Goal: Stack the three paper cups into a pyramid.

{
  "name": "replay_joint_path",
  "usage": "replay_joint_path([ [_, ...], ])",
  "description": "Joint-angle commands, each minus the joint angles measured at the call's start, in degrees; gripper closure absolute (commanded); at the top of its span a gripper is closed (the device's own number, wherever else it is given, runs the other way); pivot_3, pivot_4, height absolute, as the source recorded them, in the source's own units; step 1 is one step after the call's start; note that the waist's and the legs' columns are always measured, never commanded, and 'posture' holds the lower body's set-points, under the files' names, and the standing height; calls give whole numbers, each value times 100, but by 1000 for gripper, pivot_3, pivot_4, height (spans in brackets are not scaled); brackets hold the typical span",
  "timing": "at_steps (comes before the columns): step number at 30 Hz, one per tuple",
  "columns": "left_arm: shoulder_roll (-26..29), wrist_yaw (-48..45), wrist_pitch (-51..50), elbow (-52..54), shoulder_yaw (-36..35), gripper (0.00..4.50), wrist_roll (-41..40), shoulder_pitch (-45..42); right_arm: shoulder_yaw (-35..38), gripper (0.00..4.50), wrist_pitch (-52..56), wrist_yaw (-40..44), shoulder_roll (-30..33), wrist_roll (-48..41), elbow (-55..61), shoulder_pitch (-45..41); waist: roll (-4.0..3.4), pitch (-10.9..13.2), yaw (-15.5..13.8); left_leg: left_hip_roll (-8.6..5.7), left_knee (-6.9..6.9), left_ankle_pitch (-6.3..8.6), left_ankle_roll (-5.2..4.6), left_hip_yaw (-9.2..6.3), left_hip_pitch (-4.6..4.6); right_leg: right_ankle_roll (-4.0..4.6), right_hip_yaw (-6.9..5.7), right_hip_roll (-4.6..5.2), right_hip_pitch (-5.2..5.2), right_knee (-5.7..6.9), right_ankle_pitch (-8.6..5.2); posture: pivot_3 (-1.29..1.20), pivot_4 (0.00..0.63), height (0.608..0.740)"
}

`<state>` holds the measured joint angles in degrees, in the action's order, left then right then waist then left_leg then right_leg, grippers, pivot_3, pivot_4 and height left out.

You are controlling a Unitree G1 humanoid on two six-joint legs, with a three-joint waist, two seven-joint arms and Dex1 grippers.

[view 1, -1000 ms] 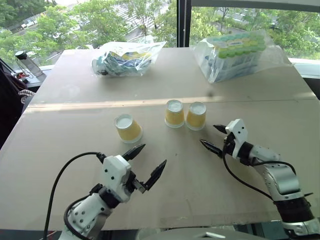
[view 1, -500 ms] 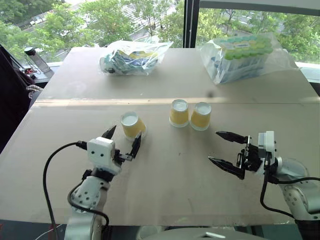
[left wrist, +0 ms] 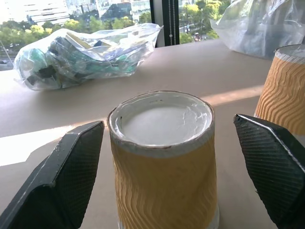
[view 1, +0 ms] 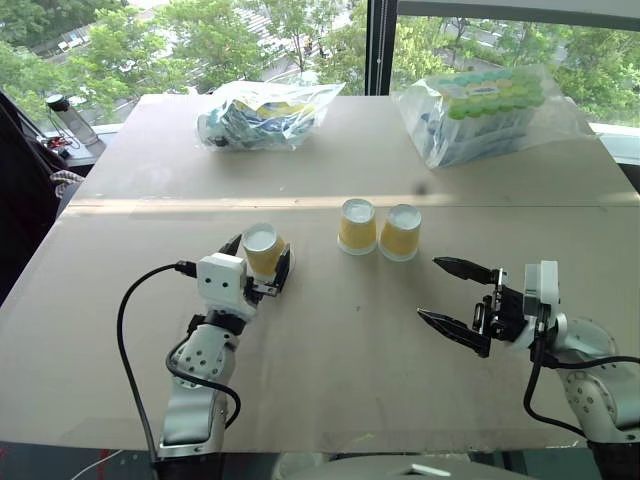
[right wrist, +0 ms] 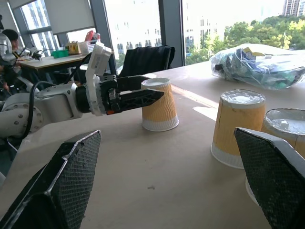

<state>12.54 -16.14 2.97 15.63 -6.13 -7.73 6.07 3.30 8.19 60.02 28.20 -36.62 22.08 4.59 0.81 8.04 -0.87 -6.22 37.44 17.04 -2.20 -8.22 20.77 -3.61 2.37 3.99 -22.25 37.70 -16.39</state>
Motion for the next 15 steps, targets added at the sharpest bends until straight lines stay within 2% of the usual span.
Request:
replay_joint_path([
  [1, -31, 60, 10, 157, 20, 0, 0, -29, 118, 78, -115, -37, -20, -124, 250, 43, 0, 0, 2, 0, 0, 0, 0, 0, 0, 0, 0, 0, 0, -1, 0, 0, 150, 740],
  [2, -42, 73, -2, 164, 13, 0, -11, -38, 113, 78, -110, -51, -21, -128, 258, 42, 0, 0, 2, 0, 0, 0, 0, 1, 0, 0, 0, 0, 0, -1, 0, 0, 150, 740],
  [3, -82, 115, -25, 156, -25, 260, -52, -59, 111, 22, -110, -71, -25, -129, 266, 32, 0, 0, 1, 0, 0, 0, 0, 0, 0, 0, 0, 0, 0, 0, 0, 0, 150, 740],
  [5, -137, 177, -57, 146, -82, 424, -103, -78, 110, 0, -111, -93, -24, -136, 284, 29, 0, 0, 0, 0, 0, 0, 0, 0, -1, 0, 0, 0, 0, 1, 0, 0, 150, 740],
  [8, -88, 145, -74, 101, -85, 1641, -97, -94, 119, 0, -124, -102, -17, -140, 301, 54, 0, 0, 0, 0, 0, 0, 0, 0, -1, 0, 0, 0, 0, 2, 0, 0, 150, 740],
  [9, -79, 140, -75, 79, -94, 1909, -103, -112, 127, 0, -135, -109, -18, -136, 297, 56, 1, 0, 0, 0, 0, 0, 0, 0, -1, 0, 0, 0, 0, 2, 0, 0, 150, 740],
  [15, 46, 54, -76, 20, -150, 1909, -156, -375, 156, 0, -187, -168, -27, -148, 308, 82, 1, 0, 0, 0, 1, 0, 0, 0, -1, 0, -1, 0, 0, 2, 0, 0, 150, 740],
])
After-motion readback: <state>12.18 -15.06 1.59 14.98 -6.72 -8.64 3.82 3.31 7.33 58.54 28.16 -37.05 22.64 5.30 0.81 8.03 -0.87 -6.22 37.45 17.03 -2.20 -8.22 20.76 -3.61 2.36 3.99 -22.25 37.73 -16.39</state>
